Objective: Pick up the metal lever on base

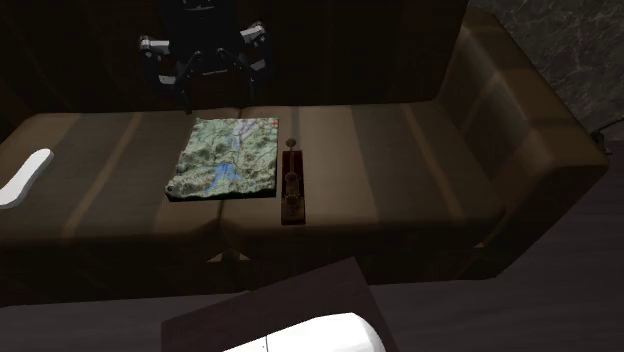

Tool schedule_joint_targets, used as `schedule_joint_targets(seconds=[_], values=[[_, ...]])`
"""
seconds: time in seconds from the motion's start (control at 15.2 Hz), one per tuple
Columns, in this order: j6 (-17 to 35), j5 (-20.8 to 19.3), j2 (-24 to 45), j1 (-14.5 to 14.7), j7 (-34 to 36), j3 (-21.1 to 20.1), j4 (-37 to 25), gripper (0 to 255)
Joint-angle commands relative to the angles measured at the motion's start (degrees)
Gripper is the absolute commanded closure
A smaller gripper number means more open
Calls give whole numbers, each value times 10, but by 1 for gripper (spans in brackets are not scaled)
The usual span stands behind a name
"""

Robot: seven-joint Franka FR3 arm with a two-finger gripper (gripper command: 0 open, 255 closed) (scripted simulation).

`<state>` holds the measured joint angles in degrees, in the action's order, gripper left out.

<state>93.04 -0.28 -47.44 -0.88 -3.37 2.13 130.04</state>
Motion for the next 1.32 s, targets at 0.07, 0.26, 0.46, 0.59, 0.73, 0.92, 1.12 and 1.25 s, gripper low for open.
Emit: schedule_joint_targets(seconds=[0.07,0.26,0.46,0.59,0.73,0.92,1.12,1.25], values=[[15,-3,8,-2,-1,3,11,0],[60,-10,36,-8,-5,12,41,0],[106,-18,70,-14,-8,21,65,0],[136,-23,96,-19,-10,28,79,0],[167,-27,124,-23,-12,34,90,0],[213,-34,170,-29,-15,44,101,0],[259,-39,222,-34,-19,55,107,0],[288,-41,259,-38,-21,61,108,0]])
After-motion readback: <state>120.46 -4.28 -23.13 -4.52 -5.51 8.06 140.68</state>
